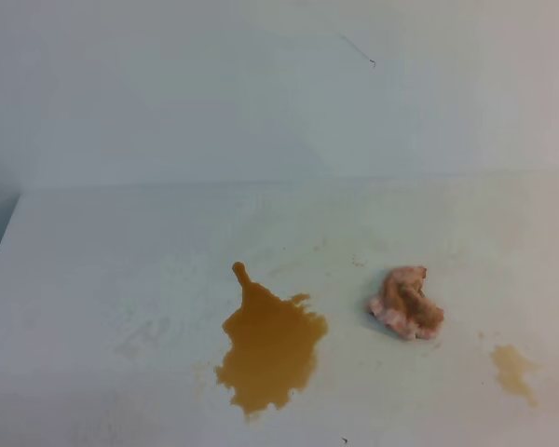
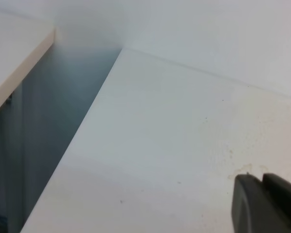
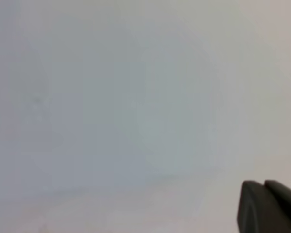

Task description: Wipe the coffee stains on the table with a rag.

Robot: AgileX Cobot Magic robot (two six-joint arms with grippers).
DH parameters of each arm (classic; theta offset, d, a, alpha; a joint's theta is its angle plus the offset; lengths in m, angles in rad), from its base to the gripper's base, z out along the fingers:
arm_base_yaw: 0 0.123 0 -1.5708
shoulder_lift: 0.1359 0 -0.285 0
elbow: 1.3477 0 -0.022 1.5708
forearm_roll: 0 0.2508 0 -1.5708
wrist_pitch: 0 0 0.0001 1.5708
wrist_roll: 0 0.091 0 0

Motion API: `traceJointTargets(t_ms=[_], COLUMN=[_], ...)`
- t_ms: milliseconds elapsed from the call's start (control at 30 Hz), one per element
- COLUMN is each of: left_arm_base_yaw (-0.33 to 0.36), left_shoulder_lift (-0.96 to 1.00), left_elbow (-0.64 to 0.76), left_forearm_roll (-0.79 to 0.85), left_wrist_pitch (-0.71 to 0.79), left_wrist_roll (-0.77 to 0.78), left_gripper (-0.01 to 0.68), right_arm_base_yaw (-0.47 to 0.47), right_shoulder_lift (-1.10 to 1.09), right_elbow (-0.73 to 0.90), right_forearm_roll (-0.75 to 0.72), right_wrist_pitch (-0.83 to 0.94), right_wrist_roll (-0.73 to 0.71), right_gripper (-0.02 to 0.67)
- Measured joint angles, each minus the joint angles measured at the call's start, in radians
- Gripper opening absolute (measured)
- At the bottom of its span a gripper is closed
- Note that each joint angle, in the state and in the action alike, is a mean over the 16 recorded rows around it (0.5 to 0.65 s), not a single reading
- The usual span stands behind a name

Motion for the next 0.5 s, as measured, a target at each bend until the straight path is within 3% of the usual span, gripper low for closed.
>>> traceJointTargets(t_ms=[267, 500], left_arm_base_yaw=[0.000, 0.000], left_shoulder_lift=[0.000, 0.000], left_elbow=[0.000, 0.000], left_forearm_roll=[0.000, 0.000], left_wrist_pitch=[0.000, 0.000], left_wrist_roll=[0.000, 0.000], left_gripper=[0.000, 0.000], right_arm_base_yaw=[0.000, 0.000], right_shoulder_lift=[0.000, 0.001], right_elbow=[-0.041, -0.157], right_forearm_roll=[0.000, -0.034], right_wrist_pitch=[-0.118, -0.053], right_wrist_roll=[0.042, 0.076], right_gripper=[-0.002, -0.002])
